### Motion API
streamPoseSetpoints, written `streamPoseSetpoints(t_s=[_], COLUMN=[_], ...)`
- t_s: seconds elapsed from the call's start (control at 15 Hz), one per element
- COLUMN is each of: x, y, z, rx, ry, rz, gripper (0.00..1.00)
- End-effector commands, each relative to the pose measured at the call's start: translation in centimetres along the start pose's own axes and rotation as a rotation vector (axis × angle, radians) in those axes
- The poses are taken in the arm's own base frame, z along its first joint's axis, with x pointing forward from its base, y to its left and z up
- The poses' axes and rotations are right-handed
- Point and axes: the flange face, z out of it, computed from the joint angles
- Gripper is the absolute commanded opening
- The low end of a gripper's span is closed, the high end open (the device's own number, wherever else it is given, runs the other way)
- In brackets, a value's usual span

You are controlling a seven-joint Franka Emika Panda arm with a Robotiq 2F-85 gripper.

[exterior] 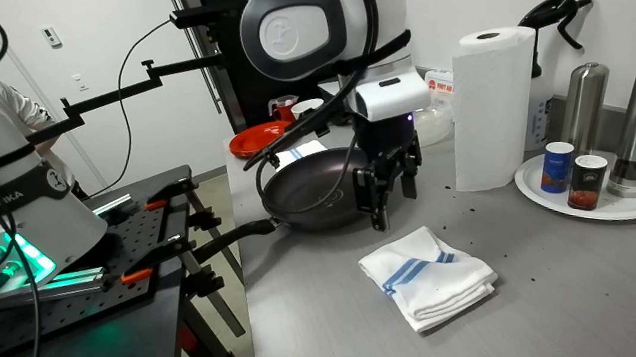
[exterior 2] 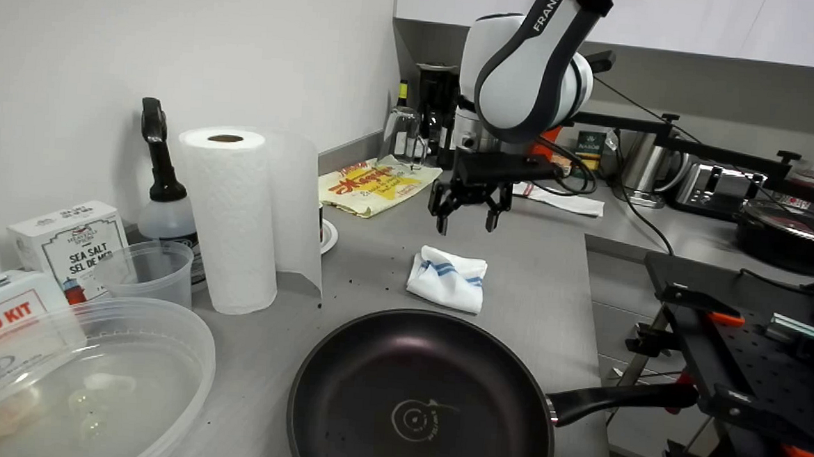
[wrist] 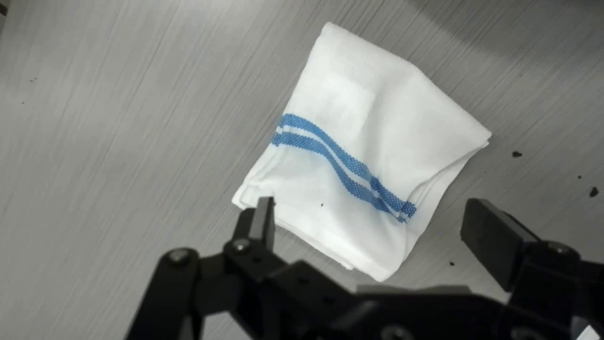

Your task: Pick up the cloth from the counter and wipe the pan

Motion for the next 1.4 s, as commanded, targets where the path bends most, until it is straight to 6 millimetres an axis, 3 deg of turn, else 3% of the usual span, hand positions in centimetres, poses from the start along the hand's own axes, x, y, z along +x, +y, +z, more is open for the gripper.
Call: streamPoseSetpoints(t_s=[0.0,0.53,1.33], x=[-0.2,-0.8,0.9], y=[-0.2,0.5,-1.9], z=[1.8,5.7,10.3], rx=[0.044,0.068,0.059], ry=[-0.017,-0.076,-0.068], rz=[-0.023,-0.055,-0.055], gripper=[1.00,1.00,1.00])
